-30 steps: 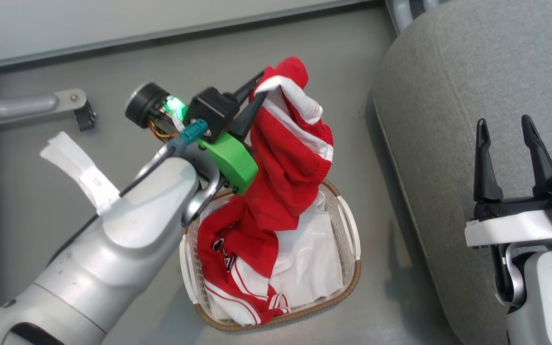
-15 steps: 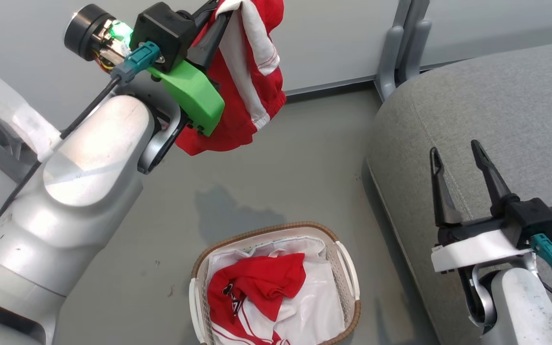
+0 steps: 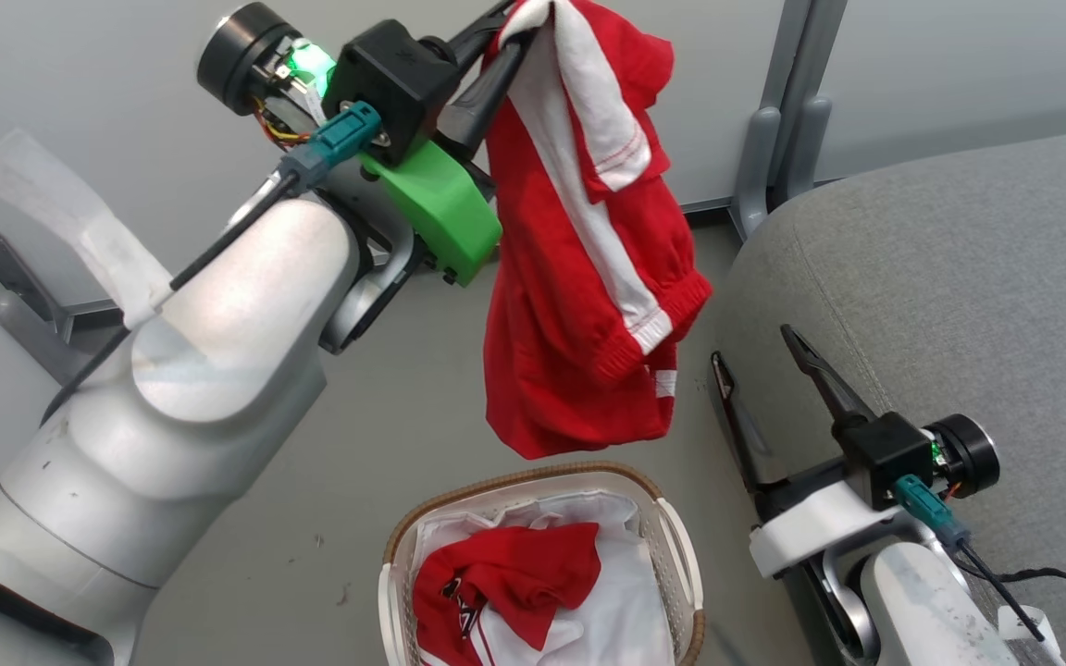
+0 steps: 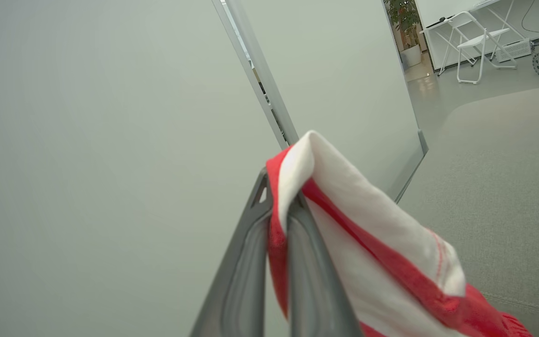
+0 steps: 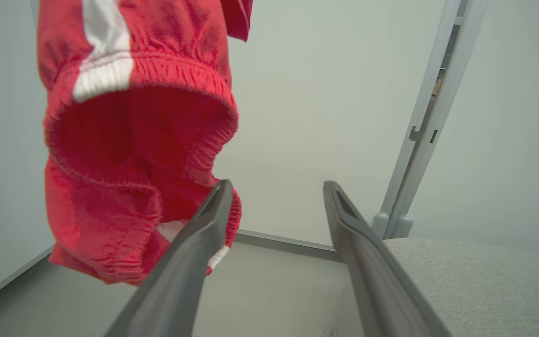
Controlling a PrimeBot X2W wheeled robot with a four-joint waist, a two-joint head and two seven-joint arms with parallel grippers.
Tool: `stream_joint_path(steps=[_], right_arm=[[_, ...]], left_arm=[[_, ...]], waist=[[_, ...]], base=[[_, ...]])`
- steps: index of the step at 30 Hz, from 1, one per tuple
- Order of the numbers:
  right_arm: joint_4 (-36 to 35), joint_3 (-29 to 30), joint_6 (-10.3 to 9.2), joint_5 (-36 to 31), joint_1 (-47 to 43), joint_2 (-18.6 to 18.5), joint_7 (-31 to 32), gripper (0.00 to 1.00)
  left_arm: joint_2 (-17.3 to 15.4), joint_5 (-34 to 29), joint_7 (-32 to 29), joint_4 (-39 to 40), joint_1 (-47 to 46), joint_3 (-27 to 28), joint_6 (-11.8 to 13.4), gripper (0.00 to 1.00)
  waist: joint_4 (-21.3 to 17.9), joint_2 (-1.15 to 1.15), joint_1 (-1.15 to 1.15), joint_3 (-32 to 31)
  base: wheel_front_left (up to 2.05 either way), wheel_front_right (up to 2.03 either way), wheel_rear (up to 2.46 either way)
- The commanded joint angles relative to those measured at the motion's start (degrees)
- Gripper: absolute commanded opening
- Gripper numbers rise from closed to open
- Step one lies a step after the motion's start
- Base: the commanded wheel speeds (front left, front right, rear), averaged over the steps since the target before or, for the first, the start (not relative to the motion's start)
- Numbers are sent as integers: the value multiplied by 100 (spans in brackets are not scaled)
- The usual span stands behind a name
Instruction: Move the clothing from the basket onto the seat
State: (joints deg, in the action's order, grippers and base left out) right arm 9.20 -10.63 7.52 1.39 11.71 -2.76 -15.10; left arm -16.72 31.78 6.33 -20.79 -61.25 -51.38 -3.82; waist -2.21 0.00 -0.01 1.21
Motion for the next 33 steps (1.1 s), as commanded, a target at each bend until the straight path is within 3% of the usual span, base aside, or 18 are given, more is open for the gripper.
stream_joint_path(steps=[1, 14, 25, 26, 27, 28, 29, 31, 33], right_arm=[[63, -61, -6, -57, 122, -22, -10, 100], [428, -603, -6, -501, 1168, -21, -10, 100], [963, -1127, -6, -281, 1552, -22, -8, 100], [947, -1144, -6, -241, 1551, -22, -8, 64], [930, -1152, -6, -218, 1546, -23, -8, 45], [907, -1154, -6, -207, 1533, -23, -8, 40], [881, -1148, -6, -188, 1519, -23, -8, 28], [836, -1123, -6, -178, 1487, -23, -8, 9], [777, -1073, -6, -173, 1446, -23, -8, 0]], left_arm=[[24, -6, -23, 87, 111, -19, 31, 0], [70, -53, -178, 802, 245, -271, 133, 0], [90, 146, -138, 809, 408, -298, 138, 0], [81, 183, -123, 787, 449, -283, 153, 0], [73, 206, -115, 765, 490, -274, 155, 0], [70, 248, -101, 737, 553, -260, 177, 0], [66, 290, -69, 708, 614, -246, 192, 0], [61, 392, -14, 642, 774, -212, 204, 19], [46, 499, 67, 569, 950, -193, 234, 40]], waist=[[59, 0, 1, -37], [233, 0, 1, -67], [306, 0, 1, -34], [306, 0, 1, -31], [304, 0, 1, -28], [300, 0, 1, -26], [296, 0, 1, -25], [283, 0, 1, -17], [275, 0, 1, -10]], base=[[0, 0, 0], [0, 0, 0], [0, 0, 0], [0, 0, 0], [0, 0, 0], [0, 0, 0], [0, 0, 0], [0, 0, 0], [0, 0, 0]])
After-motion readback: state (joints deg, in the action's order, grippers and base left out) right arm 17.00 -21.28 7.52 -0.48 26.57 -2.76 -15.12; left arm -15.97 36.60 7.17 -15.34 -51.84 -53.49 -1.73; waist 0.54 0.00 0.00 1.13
